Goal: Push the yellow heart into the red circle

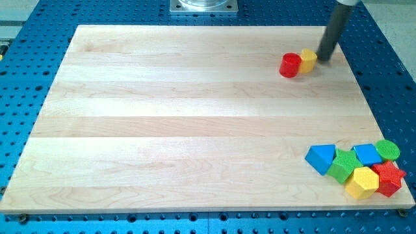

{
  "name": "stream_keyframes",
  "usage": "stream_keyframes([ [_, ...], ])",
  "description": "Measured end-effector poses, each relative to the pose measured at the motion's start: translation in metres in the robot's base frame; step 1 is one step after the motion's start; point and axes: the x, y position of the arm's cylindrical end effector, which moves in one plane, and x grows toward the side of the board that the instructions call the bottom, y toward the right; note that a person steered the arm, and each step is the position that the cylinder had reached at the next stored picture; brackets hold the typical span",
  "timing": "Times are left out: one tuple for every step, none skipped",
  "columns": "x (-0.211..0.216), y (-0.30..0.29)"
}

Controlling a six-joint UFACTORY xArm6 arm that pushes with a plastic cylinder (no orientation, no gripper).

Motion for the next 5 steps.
stream_keyframes([
  [-0.013, -0.031],
  [-0.01, -0.039],
  [-0.01, -0.001],
  [-0.01, 0.008],
  [0.014, 0.004],
])
